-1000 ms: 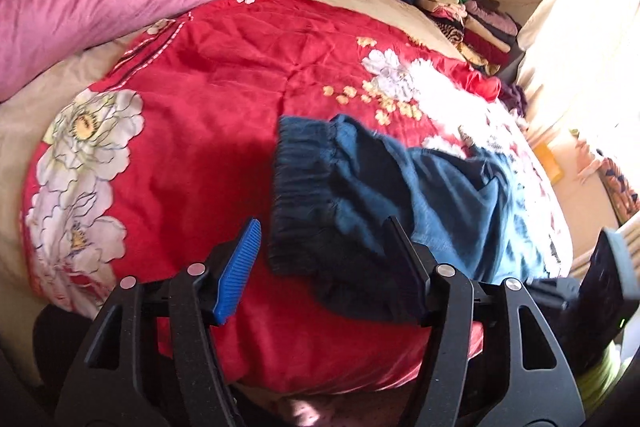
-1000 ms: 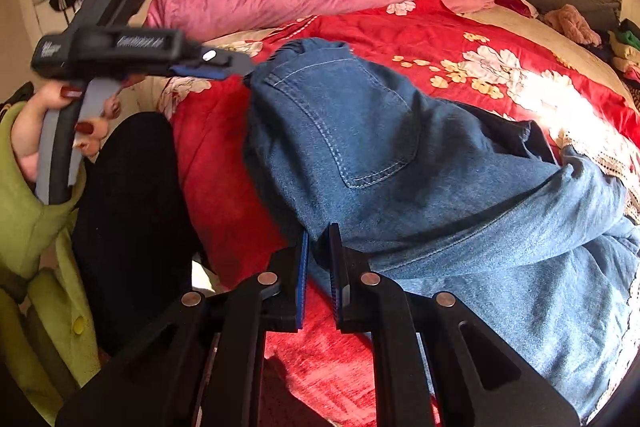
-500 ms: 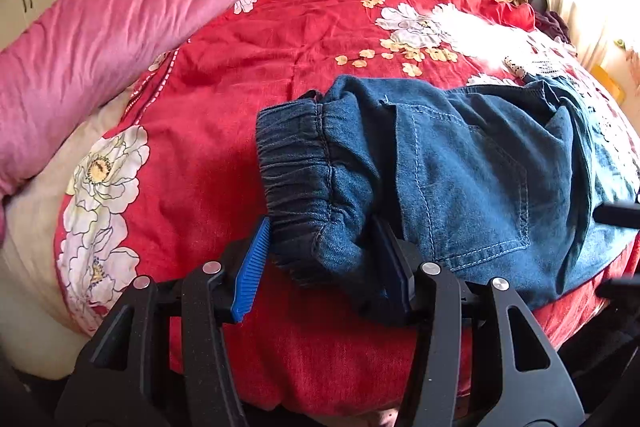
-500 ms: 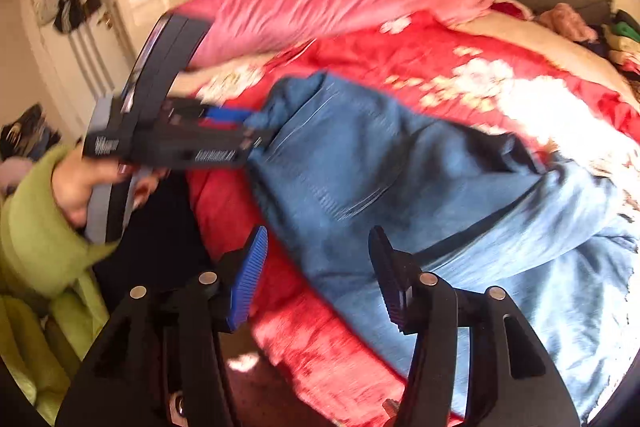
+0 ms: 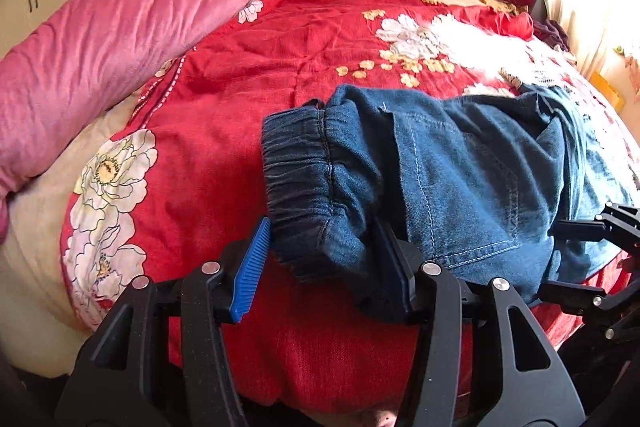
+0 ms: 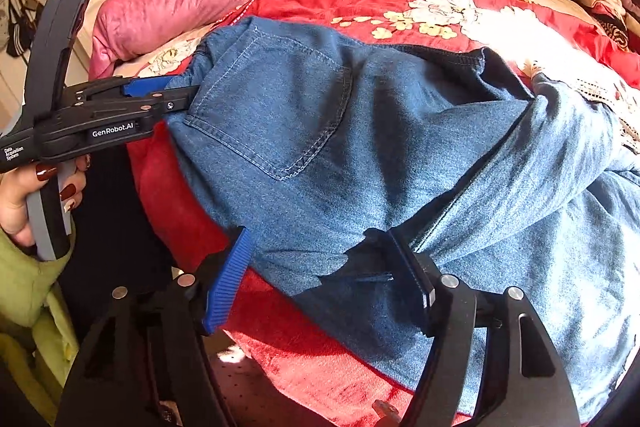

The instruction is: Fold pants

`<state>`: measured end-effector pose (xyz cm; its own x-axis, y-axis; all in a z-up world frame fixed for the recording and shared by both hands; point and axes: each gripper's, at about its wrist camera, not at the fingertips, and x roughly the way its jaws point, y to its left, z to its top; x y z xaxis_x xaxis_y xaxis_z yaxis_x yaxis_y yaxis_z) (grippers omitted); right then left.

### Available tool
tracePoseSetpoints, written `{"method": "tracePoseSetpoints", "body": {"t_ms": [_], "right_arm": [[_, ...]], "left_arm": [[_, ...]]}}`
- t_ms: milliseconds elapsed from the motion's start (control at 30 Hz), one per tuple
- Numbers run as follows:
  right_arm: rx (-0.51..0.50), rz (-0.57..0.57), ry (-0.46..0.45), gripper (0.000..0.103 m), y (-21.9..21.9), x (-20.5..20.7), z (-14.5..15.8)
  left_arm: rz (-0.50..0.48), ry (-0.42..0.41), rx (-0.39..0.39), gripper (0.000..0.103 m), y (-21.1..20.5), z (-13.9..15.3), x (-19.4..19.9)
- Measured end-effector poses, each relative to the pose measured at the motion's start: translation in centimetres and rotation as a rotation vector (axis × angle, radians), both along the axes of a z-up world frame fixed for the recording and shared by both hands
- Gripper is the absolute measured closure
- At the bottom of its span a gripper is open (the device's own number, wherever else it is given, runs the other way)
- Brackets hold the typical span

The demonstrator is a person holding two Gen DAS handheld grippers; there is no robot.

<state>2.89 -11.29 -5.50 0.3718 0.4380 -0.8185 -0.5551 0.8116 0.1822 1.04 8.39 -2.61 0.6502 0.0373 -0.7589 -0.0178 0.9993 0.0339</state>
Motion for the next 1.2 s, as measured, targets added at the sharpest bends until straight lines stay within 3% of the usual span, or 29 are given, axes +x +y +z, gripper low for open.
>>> {"method": "tracePoseSetpoints", "body": {"t_ms": [167, 533, 733, 933, 1200], "right_arm": [[0.036, -0.018, -0.063, 0.029, -0.7, -0.3, 1.8], [0.096, -0.096, -0.133, 0.029, -3.6, -0.6, 5.3], [0.115, -0.161, -0.158, 0.029, -5.9, -0.3, 6.4], [0.124, -0.274, -0.163, 0.029, -9.4, 0.8, 6.9], [0.058, -0.374, -0.175, 0.029, -13.1, 5.0, 7.5]], "left_arm": [[0.021, -0.038, -0.017, 0.053, 0.5, 1.4, -0.8], [0.018, -0.106, -0.038, 0.032, 0.0, 4.2, -1.9], [-0.012, -0.108, -0.044, 0.028, -1.4, 4.8, -1.9], [-0.089, -0.101, -0.056, 0.027, -4.3, 5.0, -1.3], [-0.287, 0.01, -0.174, 0.027, -10.8, 2.7, 0.4]]}}
